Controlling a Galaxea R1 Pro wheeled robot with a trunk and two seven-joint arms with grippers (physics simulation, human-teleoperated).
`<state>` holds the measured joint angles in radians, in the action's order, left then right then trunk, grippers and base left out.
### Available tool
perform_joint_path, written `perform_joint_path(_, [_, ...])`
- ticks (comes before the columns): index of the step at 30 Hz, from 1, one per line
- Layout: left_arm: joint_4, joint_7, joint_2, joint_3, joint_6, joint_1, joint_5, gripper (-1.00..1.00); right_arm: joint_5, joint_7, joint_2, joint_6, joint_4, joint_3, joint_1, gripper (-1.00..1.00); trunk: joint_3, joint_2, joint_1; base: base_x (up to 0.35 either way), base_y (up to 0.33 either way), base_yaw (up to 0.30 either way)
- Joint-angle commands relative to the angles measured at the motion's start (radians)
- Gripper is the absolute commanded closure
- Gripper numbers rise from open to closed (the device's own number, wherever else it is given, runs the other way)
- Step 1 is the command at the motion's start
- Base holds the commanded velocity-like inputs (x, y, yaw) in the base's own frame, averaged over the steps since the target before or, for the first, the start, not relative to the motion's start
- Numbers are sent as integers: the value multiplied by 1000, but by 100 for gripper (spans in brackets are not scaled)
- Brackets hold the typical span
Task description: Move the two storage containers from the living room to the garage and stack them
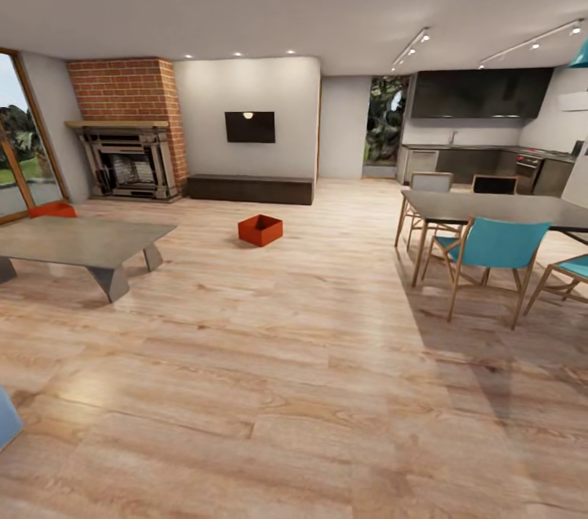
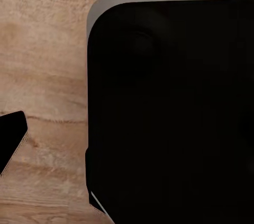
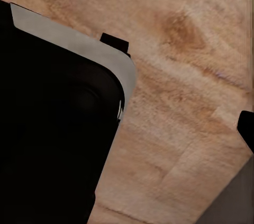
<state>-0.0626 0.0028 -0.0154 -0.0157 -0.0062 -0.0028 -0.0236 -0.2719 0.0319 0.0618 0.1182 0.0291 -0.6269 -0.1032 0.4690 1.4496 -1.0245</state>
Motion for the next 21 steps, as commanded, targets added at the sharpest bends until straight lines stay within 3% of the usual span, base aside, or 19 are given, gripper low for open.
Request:
perform_joint_path(1, [0, 0, 0, -1, -1, 0, -2, -100, -10, 3, 0, 6, 3, -8, -1, -100, 1, 0, -1, 322, 0, 0])
perform_joint_path(21, [0, 0, 0, -1, 0, 0, -2, -100, -10, 3, 0, 6, 3, -8, -1, -100, 1, 0, -1, 322, 0, 0])
